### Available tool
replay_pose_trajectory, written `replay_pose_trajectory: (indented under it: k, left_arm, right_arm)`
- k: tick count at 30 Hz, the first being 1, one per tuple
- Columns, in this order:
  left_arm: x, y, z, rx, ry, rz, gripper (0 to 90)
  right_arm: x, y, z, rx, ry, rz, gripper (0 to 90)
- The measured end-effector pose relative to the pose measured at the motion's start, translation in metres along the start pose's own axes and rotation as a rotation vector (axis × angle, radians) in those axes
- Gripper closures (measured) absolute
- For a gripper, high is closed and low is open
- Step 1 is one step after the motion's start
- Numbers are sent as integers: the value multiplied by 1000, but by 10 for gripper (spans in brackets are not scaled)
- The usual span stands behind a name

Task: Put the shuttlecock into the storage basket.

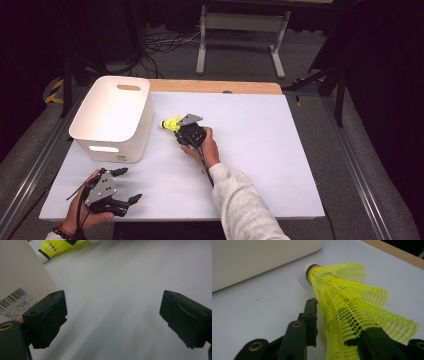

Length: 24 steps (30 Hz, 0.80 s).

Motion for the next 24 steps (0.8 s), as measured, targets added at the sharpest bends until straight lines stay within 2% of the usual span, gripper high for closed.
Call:
replay_pose_trajectory:
  k: [2,4,8,11,15,19,22,24]
  left_arm:
    - [0,0,0,-3,-2,0,87]
    - [-1,0,0,-20,-10,-5,87]
    - [-2,2,-1,-16,-14,-2,88]
    - [-2,2,-1,-15,-15,-2,89]
    - [-3,3,-1,-15,-13,2,88]
    - [-3,2,-1,-25,-18,0,88]
    - [-4,3,0,-11,-19,9,86]
    - [-4,3,0,-17,-22,10,86]
  right_arm:
    - [5,-1,4,5,4,-28,767]
    - [9,-3,7,-18,4,-60,789]
    - [18,-4,11,-37,18,-86,830]
    - [22,-1,11,-49,17,-68,849]
    - [24,-2,12,-49,12,-72,860]
    - [22,-2,14,-39,-2,-72,865]
    - [21,-1,13,-33,0,-68,866]
    - [21,-1,13,-28,-4,-62,866]
Point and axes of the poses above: each handheld gripper's, and its own axes: x roughly forward along the jaws, z roughly out of its top, y roughly to its left, the point moved 8 cm from there along x, roughly forward along the jaws, and after that the axes turned 14 degrees about x, right-handed, at the moved point
